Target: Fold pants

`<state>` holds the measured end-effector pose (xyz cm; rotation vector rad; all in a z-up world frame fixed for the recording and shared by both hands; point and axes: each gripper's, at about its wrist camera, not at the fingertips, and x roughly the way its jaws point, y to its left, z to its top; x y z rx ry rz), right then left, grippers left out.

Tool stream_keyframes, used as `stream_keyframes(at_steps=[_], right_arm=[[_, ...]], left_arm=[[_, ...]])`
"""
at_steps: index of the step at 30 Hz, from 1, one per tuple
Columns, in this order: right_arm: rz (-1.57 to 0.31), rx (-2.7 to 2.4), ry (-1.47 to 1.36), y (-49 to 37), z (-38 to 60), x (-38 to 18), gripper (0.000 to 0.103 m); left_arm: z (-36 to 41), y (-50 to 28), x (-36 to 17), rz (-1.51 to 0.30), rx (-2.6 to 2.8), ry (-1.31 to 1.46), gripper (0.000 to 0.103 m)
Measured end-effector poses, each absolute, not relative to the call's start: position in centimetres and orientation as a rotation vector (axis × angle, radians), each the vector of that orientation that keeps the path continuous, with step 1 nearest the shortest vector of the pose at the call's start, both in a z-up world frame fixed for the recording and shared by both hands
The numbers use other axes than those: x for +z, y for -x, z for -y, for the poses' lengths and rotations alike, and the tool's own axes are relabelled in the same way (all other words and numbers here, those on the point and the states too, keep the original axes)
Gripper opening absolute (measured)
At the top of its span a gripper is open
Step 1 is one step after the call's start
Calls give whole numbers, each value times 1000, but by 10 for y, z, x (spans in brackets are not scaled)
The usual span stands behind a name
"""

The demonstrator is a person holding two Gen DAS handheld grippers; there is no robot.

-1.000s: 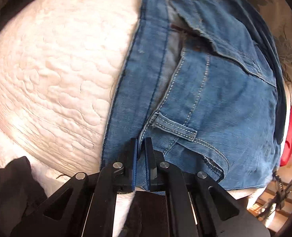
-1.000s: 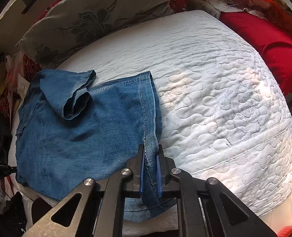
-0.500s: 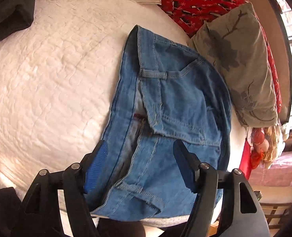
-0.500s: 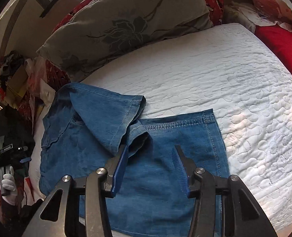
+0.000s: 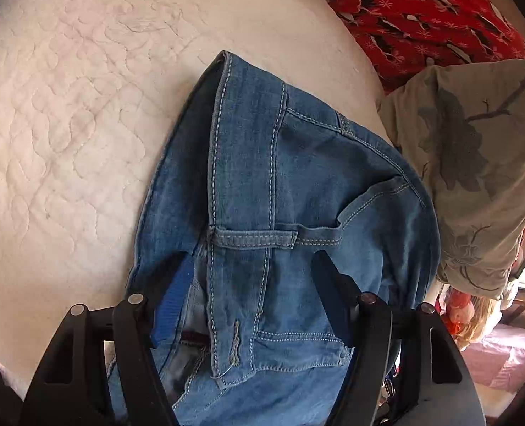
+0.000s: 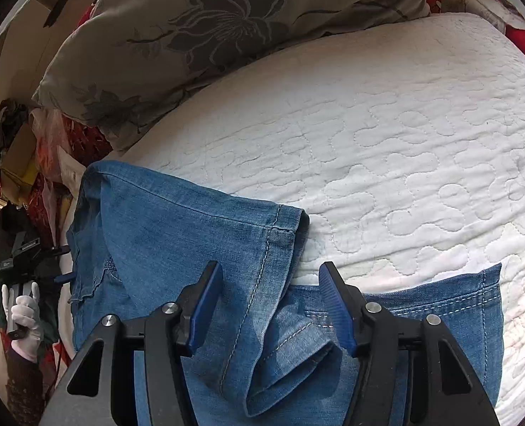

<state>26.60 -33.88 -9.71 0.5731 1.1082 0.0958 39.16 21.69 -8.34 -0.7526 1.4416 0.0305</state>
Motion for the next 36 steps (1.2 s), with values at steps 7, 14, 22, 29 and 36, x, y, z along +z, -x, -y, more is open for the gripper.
stream_keyframes(at_steps=[7, 14, 22, 29, 36], right_arm=[[-1105, 172, -492, -284, 324, -94, 10], [-960, 77, -306, -320, 356, -30, 8], [-1007, -98, -224, -404, 391, -60, 15], [-1007, -51, -297, -401, 407, -58, 45], [-1112, 48, -447, -317, 430, -79, 62]], left_arm=[[-184, -404, -73, -1386, 39, 605, 19], [-173, -409, -55, -1364, 71, 436, 17], [-187, -440, -85, -1438, 179, 454, 17], [-217, -433, -65, -1424, 74, 568, 17], [-212, -396, -76, -1484, -45, 594, 31]])
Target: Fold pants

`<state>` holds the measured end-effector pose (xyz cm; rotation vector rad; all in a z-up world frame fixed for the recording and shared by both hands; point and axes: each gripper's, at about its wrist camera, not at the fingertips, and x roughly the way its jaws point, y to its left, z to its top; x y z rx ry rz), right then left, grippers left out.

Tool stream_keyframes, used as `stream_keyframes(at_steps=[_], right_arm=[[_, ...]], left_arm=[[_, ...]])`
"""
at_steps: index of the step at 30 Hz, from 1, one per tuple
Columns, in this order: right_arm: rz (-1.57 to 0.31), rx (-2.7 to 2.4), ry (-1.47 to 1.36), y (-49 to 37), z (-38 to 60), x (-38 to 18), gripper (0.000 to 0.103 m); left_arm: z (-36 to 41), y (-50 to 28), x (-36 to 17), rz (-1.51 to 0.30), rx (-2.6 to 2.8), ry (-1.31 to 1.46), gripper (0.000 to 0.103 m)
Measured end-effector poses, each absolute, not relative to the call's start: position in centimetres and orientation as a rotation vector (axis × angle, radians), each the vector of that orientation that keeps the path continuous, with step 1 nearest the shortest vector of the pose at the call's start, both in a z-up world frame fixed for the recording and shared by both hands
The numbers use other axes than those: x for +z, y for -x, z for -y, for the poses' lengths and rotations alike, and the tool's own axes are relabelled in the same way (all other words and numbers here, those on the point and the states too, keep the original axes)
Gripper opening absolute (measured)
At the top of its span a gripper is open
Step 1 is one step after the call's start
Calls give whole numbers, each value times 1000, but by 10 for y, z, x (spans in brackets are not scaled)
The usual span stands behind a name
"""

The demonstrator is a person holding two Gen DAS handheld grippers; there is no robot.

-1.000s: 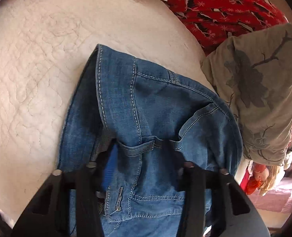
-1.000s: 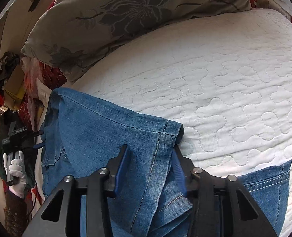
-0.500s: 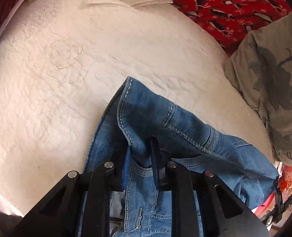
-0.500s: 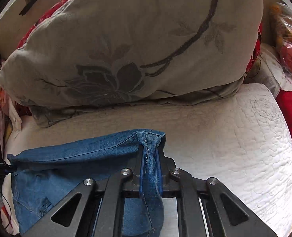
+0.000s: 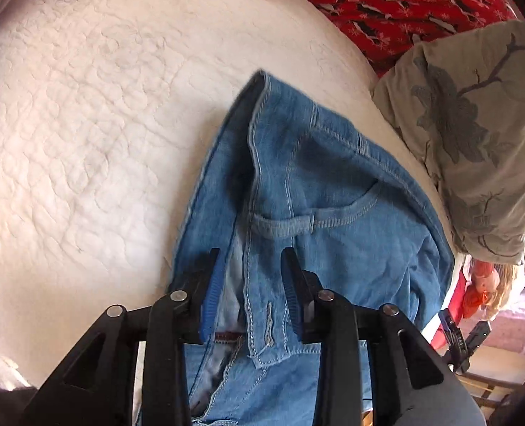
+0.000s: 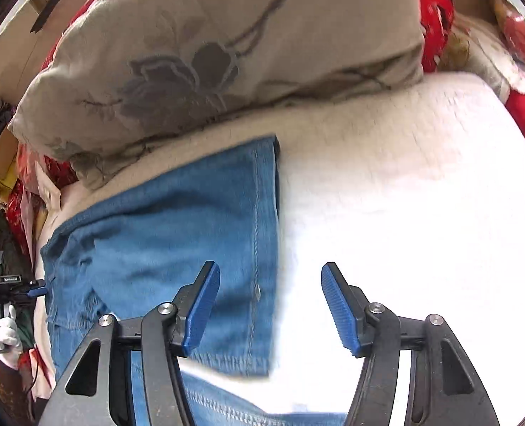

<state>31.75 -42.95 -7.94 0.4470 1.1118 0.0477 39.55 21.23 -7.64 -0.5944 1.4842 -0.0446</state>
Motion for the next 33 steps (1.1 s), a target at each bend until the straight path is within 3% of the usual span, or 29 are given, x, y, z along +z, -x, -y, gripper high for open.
stream_keyframes(at_steps=[3, 4, 5, 7, 13, 16, 17, 22, 25, 29, 33], right_arm=[[-1141, 81, -549, -297, 425, -103, 62], [-1138, 93, -563, -291, 416, -107, 62], [-1121, 98, -546, -288, 409, -108, 53], [-1119, 146, -492, -289, 394, -106, 14], [-1026, 43, -382, -304, 414, -71, 14], [-1093, -47, -346, -317, 434, -85, 17], [-1132, -74, -331, -319, 437, -92, 25], [-1118, -33, -408, -309, 446, -80, 29], [-1038, -37, -465, -308, 463, -57, 46], [-1011, -53, -489, -335, 465, -46, 48], [-1020, -50, -519, -362, 457, -55, 48]], left_arm=[[-197, -385, -88, -1515, -96, 646, 32], [-193, -381, -89, -1518, -98, 655, 37], [-190, -378, -90, -1515, -105, 661, 44], [-184, -374, -87, -1507, -95, 653, 46], [-166, -373, -82, -1513, -47, 521, 46], [-153, -378, -86, -1515, -26, 483, 45], [-152, -377, -85, -1513, -22, 478, 45], [-159, -369, -64, -1508, -69, 450, 45], [-187, -379, -38, -1420, -55, 489, 46], [-222, -414, -37, -1352, -50, 668, 66], [-226, -448, -55, -1360, -30, 700, 66]])
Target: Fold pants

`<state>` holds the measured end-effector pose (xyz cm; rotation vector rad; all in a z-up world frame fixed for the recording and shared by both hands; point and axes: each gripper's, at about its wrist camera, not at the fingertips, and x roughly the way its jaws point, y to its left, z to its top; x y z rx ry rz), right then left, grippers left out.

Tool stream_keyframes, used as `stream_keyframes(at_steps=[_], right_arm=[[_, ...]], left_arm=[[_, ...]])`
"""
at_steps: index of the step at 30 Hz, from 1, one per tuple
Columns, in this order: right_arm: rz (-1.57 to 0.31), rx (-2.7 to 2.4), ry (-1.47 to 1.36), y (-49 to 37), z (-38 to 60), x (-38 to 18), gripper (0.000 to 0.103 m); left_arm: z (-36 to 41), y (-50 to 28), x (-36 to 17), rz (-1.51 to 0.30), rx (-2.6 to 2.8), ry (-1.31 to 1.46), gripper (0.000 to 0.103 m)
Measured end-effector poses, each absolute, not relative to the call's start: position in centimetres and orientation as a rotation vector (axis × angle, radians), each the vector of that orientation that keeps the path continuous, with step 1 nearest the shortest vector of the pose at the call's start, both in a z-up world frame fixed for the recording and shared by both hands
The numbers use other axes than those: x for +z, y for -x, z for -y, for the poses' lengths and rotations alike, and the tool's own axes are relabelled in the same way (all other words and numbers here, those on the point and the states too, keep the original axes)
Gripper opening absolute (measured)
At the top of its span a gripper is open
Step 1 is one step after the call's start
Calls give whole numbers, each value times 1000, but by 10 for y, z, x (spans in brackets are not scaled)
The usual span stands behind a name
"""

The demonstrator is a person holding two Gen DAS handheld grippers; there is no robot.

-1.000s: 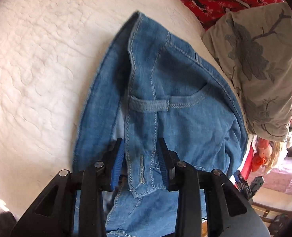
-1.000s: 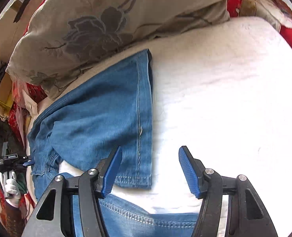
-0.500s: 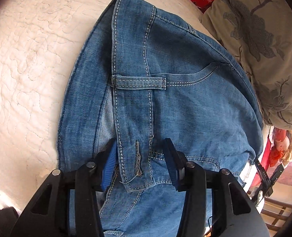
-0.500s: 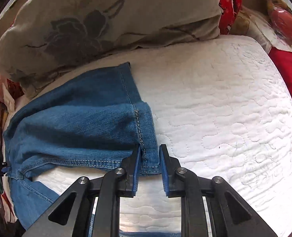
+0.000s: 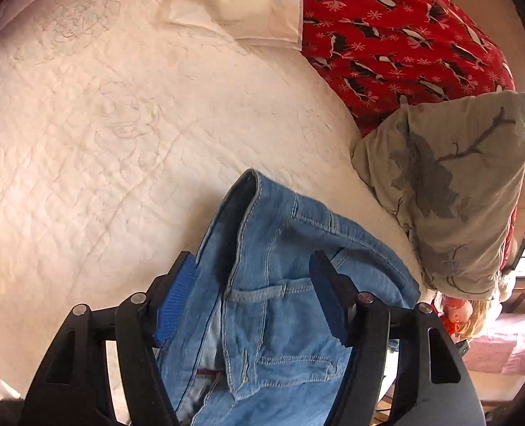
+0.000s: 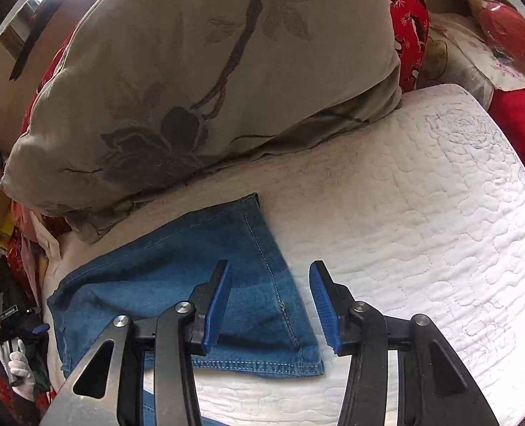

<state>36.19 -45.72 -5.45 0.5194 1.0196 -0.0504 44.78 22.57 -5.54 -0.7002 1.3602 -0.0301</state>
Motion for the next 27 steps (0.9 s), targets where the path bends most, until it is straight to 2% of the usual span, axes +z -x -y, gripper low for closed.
stream_keyframes(at_steps=[8, 15, 17, 24, 25, 26, 27], right_arm=[[-1036, 5, -463, -396, 436, -70, 49], [-1025, -46, -476, -421, 444, -86, 50], [-1023, -53, -502, -429, 446, -93, 57], [-1044, 20, -469, -458, 421, -106, 57], [-1055, 14, -410, -462, 413, -105, 48], [-1070, 0, -339, -464, 405, -102, 23], [-1086, 4, -297, -466, 399, -101, 13]], left_arm=[[-231, -475, -86, -1421, -52, 706, 66], [-203, -473, -86, -1426, -133, 621, 66], [-196, -477, -85, -1433, -142, 595, 66], [-172, -491, -89, -1445, -100, 520, 67], [-169, -491, -88, -1438, -83, 505, 67], [-166, -491, -87, -1433, -64, 485, 67], [-161, -491, -85, -1434, -39, 450, 65]])
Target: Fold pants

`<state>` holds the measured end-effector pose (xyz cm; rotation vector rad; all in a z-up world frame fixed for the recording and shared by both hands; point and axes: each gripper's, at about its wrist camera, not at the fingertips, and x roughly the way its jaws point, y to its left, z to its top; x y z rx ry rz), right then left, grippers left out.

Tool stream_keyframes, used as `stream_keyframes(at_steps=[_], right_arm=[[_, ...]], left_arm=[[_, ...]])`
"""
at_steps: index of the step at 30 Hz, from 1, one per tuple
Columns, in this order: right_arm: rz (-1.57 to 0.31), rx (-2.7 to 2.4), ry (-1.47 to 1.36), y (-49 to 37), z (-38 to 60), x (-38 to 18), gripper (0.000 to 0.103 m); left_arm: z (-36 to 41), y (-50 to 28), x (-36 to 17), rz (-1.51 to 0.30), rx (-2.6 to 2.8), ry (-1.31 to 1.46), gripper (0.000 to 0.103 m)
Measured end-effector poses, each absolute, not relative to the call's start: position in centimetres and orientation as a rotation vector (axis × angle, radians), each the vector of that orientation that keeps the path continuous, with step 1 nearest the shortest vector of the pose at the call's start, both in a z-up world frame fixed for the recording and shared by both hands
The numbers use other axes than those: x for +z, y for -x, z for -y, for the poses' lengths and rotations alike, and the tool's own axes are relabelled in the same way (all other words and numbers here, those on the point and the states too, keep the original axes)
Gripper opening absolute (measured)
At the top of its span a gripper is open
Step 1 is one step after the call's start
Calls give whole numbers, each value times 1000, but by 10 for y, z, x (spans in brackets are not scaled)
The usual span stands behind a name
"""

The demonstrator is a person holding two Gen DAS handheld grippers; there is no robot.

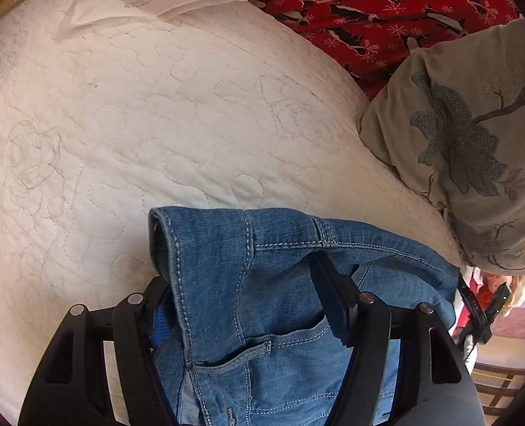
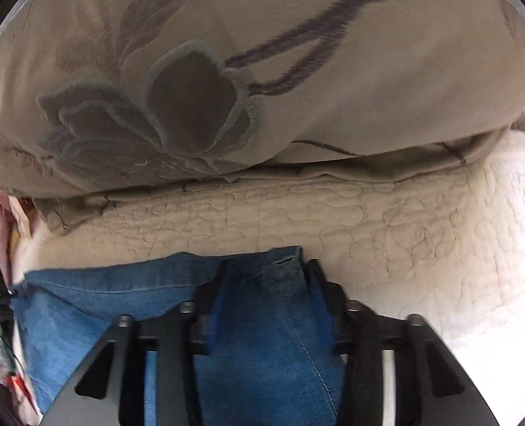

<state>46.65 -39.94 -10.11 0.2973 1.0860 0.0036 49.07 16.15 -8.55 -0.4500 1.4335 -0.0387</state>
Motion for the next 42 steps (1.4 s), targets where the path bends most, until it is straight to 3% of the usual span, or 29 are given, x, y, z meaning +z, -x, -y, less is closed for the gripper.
stream_keyframes(at_steps=[2, 5, 6, 19, 29, 34, 42], right_arm=[[-1068, -10, -250, -463, 394, -93, 14], [-1003, -24, -246, -451, 395, -75, 14], [-989, -21, -260, -447, 396, -69, 14], [-818, 40, -323, -377, 397, 13, 14], [-703, 127, -453, -237, 411, 48, 14], [-724, 128, -518, -146, 418, 22, 14], [-971, -10, -561, -59, 426, -68, 21]], left_arm=[[-150, -489, -82, -1446, 27, 306, 34], [-141, -485, -73, -1438, 67, 232, 12], [-142, -482, -65, -1416, 73, 235, 10], [-146, -413, 31, -1171, 22, 284, 10], [-147, -310, 81, -1013, -20, 377, 10], [-167, -240, 56, -1042, -48, 485, 10], [-188, -164, -49, -1293, -37, 613, 12]])
